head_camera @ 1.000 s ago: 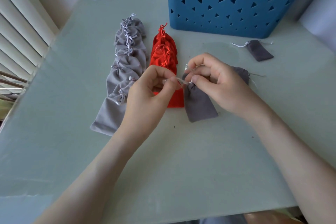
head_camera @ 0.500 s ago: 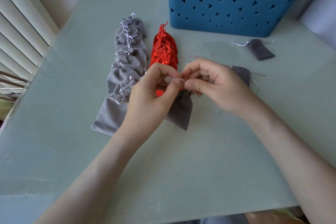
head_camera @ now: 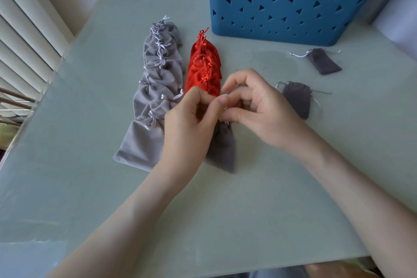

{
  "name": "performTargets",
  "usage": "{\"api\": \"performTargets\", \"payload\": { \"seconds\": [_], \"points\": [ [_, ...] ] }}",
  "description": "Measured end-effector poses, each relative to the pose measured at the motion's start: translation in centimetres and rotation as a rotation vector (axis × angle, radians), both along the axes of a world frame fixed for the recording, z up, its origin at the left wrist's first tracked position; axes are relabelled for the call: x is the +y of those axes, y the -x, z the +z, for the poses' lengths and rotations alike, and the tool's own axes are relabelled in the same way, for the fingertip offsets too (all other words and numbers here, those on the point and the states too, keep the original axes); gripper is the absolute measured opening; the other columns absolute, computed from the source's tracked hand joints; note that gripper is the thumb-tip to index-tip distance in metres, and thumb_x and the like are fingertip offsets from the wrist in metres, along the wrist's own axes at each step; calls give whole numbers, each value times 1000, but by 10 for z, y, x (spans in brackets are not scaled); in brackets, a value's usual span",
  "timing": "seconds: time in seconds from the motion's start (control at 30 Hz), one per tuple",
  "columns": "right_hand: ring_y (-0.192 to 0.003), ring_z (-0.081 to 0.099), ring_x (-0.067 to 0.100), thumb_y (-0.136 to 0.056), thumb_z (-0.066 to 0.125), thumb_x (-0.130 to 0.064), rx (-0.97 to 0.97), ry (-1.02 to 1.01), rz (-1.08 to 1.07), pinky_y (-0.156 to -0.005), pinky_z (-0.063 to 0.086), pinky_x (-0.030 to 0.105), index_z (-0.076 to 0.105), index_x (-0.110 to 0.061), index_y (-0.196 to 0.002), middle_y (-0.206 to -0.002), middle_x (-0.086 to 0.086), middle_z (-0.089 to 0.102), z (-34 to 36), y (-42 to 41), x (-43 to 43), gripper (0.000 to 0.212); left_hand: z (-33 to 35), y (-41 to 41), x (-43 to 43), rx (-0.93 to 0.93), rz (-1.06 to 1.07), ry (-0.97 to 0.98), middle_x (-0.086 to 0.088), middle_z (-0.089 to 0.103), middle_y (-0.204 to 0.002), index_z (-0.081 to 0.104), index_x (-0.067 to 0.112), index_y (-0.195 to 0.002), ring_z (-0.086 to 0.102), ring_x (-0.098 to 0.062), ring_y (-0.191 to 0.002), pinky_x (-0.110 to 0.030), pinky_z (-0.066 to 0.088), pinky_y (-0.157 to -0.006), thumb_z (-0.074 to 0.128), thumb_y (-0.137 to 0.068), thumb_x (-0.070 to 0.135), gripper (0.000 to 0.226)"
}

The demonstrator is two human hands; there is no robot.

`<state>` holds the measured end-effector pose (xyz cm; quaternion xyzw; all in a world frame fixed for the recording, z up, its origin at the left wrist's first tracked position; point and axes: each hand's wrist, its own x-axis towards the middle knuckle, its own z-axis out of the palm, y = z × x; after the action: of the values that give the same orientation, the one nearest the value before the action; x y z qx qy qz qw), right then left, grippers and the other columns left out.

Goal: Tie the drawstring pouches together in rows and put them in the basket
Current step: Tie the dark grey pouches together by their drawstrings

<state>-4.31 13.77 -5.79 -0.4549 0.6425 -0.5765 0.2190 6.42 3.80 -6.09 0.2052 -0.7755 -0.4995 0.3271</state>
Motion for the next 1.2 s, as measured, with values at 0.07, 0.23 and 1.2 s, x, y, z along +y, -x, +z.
{"api": "performTargets", "payload": {
  "seconds": [0.07, 0.23, 1.2],
  "points": [
    [-81, 63, 7, -80, 65, -13, 35, 19, -23, -82, 50, 30, 54, -29, -94, -79, -10, 67, -1, -3, -2, 24, 0, 1, 2, 12, -5, -40, -3, 57, -52, 51, 12, -67, 49, -8, -43, -18, 39, -47, 63, -91, 23, 28],
    [-78, 63, -1, -77, 67, -15, 4, 94, -91, -77, 47, 18, 61, -32, -78, -77, -15, 69, -3, -7, -5, 17, 0, 2, 2, 54, 10, -61, -10, 56, -55, 47, 3, -67, 48, -7, -46, -16, 40, -47, 61, -91, 19, 33],
    [-84, 55, 10, -84, 60, -18, -34, -51, -18, -82, 45, 28, 60, -27, -93, -89, -3, 61, 2, -2, 1, 13, 7, -2, -13, 61, -119, 38, 8, 60, -61, 56, 25, -72, 55, -17, -56, -33, 46, -55, 56, -91, 27, 19]
  ]
}}
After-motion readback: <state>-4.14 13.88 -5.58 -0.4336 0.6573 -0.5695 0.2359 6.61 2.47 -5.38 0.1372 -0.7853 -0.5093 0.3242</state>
